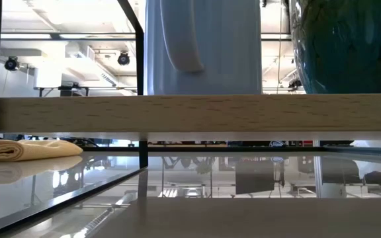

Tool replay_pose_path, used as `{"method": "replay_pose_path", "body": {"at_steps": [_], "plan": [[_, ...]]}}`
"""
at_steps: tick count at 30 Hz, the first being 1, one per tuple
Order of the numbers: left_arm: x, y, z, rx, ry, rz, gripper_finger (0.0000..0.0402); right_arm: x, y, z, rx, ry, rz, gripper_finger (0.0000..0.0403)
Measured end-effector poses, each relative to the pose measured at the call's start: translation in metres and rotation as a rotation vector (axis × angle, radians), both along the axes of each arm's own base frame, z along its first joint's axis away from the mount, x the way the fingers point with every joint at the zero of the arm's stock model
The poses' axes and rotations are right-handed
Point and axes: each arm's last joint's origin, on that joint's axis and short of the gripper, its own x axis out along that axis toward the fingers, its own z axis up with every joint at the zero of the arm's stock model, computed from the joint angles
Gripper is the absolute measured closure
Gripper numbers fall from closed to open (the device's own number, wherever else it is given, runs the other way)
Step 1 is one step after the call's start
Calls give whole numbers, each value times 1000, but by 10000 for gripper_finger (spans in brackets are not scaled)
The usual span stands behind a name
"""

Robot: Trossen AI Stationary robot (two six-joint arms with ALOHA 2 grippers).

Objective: Stack small to large cups/mugs on shelf
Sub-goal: Adjust the black cup on the shelf

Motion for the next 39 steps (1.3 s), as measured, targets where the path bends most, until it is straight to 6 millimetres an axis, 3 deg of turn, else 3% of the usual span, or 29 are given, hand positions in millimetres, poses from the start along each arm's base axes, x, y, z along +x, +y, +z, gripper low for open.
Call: {"method": "replay_pose_path", "body": {"at_steps": [2,5,9,15,21,27,35,39], "plan": [[-1,0,-4,-7,7,-3,317,-19,-1,-10,32,104,-57,394],[-1,0,-11,-23,2,10,317,-43,8,-15,196,113,-56,394],[4,-1,-22,-34,-12,6,317,-58,21,-31,319,69,-84,394],[6,0,-24,-50,-21,-7,317,-82,50,-56,461,58,-90,394],[7,3,-25,-51,-16,-3,317,-90,79,-67,559,12,-59,394],[8,5,-28,-51,-6,-1,317,-94,98,-75,547,71,-37,394],[9,5,-32,-53,6,-5,317,-89,107,-77,511,79,-33,394],[10,5,-33,-64,-5,-18,317,-87,104,-72,434,-10,-65,394]]}}
